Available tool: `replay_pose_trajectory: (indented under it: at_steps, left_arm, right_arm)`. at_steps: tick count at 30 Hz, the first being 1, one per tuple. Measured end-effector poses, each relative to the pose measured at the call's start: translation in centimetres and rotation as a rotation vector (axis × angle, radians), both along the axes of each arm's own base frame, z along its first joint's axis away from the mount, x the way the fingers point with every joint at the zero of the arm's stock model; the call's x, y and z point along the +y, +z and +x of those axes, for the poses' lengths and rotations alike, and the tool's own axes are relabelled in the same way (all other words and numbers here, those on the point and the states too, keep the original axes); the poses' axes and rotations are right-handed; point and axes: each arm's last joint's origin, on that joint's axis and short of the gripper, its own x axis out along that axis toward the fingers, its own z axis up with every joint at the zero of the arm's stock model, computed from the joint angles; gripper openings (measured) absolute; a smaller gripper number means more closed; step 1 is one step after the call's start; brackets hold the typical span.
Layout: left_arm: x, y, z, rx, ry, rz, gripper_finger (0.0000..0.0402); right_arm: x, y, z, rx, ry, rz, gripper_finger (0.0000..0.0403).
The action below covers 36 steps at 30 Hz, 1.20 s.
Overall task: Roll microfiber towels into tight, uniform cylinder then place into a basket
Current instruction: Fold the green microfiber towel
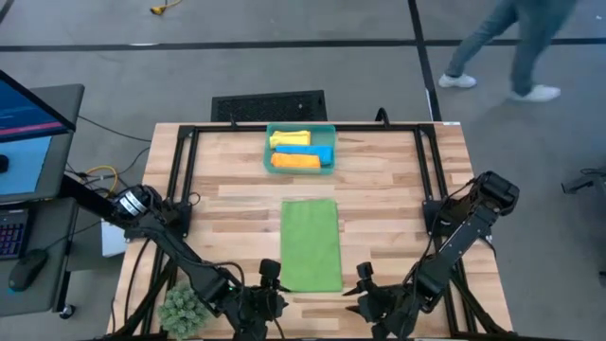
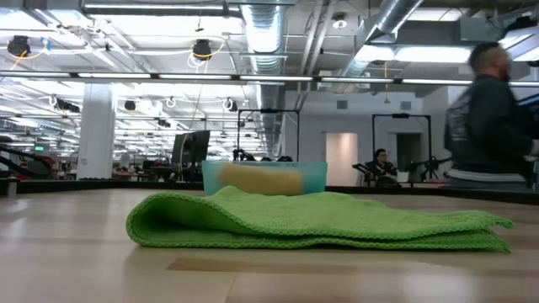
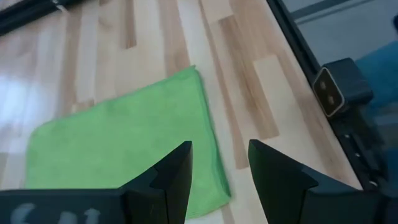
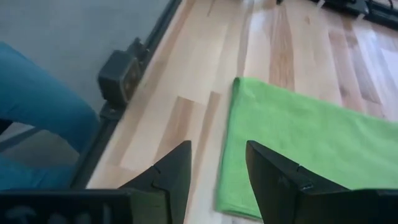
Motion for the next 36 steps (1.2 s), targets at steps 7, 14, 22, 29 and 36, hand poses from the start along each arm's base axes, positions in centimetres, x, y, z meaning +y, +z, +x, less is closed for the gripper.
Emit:
replay_pose_trajectory:
  at_steps: [7, 14, 22, 29, 36]
  left_arm:
    - [0.7, -0.1, 0.7, 0.062, -0.038, -0.063, 0.0151]
    - [0.9, -1.2, 1.0, 0.083, 0.033, -0.077, 0.0151]
    - [-0.6, -6.4, 1.7, 0.126, 0.031, 0.087, 0.0151]
    - [-0.8, -9.6, 2.2, 0.177, 0.080, 0.104, 0.0151]
    - [-0.7, -10.3, 2.2, 0.193, 0.125, 0.070, 0.0151]
  right_arm:
    - [-0.6, -2.9, 1.9, 0.054, -0.050, -0.060, 0.0178]
    - [-0.6, -5.7, 3.3, 0.099, -0.074, -0.050, 0.0178]
    - [-0.9, -6.7, 4.0, 0.141, -0.083, -0.001, 0.0171]
    - [-1.0, -6.9, 3.9, 0.166, -0.112, 0.022, 0.0177]
    - [-0.8, -8.0, 3.9, 0.190, -0.154, 0.039, 0.0178]
